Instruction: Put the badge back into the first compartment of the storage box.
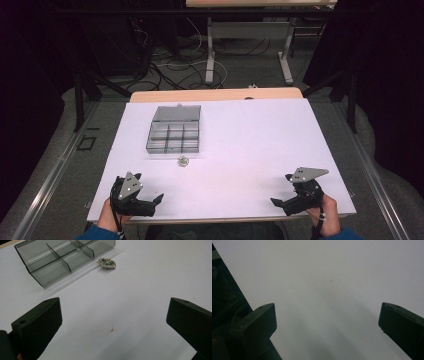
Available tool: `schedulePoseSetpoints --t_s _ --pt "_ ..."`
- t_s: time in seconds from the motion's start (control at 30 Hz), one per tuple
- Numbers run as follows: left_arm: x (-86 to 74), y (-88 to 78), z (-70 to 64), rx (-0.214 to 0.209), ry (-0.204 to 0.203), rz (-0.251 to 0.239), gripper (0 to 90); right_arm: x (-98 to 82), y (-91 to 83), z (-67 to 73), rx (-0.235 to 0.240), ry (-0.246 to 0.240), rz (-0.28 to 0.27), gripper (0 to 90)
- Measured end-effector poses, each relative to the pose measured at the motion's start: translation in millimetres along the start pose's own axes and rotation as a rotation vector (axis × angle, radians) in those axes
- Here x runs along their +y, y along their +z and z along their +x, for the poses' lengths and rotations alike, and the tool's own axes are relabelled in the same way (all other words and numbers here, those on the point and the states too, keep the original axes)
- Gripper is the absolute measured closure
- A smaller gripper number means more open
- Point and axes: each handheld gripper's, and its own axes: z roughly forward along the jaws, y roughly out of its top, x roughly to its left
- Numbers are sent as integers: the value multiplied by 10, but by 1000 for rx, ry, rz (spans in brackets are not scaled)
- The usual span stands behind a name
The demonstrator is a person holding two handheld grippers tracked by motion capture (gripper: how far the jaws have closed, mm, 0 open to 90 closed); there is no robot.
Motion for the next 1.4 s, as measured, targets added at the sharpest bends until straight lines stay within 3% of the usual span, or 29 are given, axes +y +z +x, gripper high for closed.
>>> schedulePoseSetpoints --t_s 0.27,0.5,0.73,1.0,1.07,1.4 --pt "11 5 -12 3 5 2 2 -4 -11 6 -4 4 -12 11" --pt "35 13 -27 4 5 37 9 0 -12 8 2 -1 7 11" --pt "65 44 -45 25 0 46 1 4 -8 11 0 1 5 11" --pt "125 140 -99 46 -13 34 1 3 2 11 -8 1 2 11" --pt "142 140 -94 55 7 40 1 4 2 8 -4 0 8 11" --pt "246 362 -127 55 -20 55 1 3 12 11 -8 -3 7 11"
